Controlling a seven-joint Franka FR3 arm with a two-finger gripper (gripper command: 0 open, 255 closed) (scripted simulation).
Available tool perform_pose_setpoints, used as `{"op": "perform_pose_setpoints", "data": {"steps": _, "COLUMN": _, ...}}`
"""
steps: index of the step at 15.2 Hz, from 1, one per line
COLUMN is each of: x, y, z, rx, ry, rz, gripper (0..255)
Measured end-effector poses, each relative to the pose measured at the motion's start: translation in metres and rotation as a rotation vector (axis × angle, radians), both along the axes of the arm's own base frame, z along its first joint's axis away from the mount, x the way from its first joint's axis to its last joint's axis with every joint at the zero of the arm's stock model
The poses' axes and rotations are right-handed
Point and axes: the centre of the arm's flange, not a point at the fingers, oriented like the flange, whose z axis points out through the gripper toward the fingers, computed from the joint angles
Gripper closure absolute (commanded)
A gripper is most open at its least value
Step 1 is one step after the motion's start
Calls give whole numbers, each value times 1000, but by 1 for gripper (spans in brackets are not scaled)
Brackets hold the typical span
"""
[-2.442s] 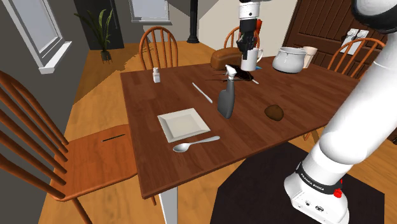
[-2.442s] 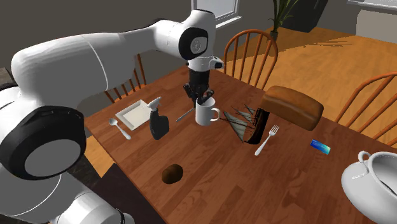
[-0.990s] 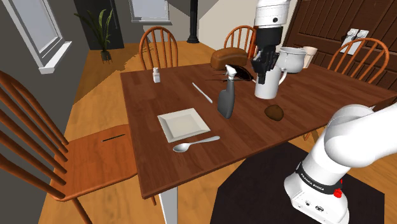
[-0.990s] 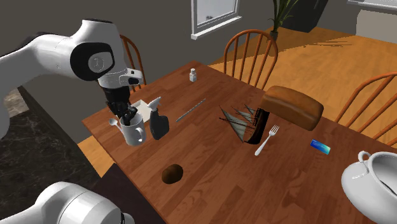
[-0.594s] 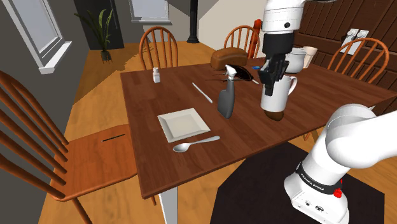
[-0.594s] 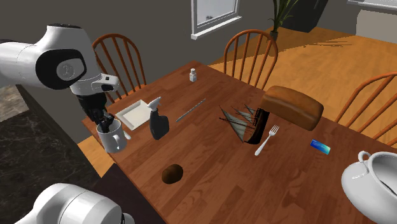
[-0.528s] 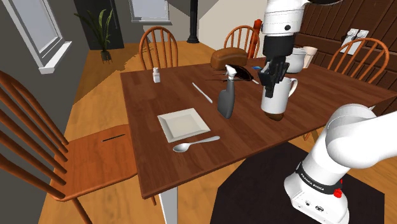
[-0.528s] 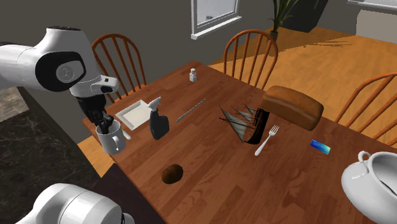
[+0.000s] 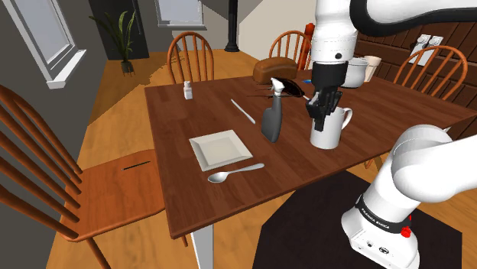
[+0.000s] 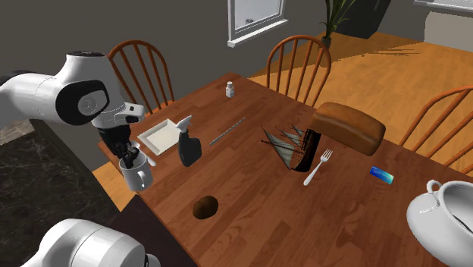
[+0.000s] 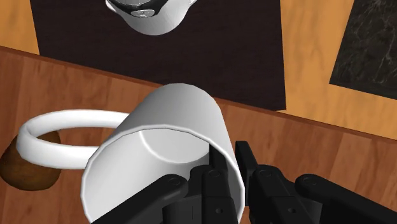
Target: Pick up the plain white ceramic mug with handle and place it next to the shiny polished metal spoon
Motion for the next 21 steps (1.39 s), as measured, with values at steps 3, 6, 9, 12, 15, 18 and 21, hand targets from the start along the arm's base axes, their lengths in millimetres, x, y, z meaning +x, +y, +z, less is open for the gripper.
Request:
{"op": "perform_pose_setpoints", "data": {"steps": 3, "x": 0, "y": 1, "z": -15, "rx": 0, "ry": 0, "rz": 0, "gripper": 255}}
{"op": "perform_pose_setpoints", "data": {"steps": 6, "x": -1, "y": 2, "z": -31, "rx": 0, "ry": 0, "rz": 0, "gripper": 255}}
{"op": "perform_pose_setpoints", "data": {"steps": 9, "x": 0, "y": 1, "z": -48, "rx": 0, "ry": 0, "rz": 0, "gripper": 255}}
{"op": "perform_pose_setpoints", "data": {"steps": 12, "x": 0, "y": 0, "z": -64, "rx": 0, "ry": 0, "rz": 0, "gripper": 255}}
{"op": "perform_pose_setpoints", "data": {"steps": 15, "x": -1, "y": 1, "z": -80, "rx": 0, "ry": 0, "rz": 0, "gripper": 255}}
{"op": "perform_pose_setpoints", "data": {"steps": 18, "x": -1, "y": 0, "z": -96, "rx": 0, "ry": 0, "rz": 0, "gripper": 255}}
{"op": "perform_pose_setpoints", "data": {"steps": 21, "x": 0, "y": 1, "z": -112, "rx": 0, "ry": 0, "rz": 0, "gripper": 255}}
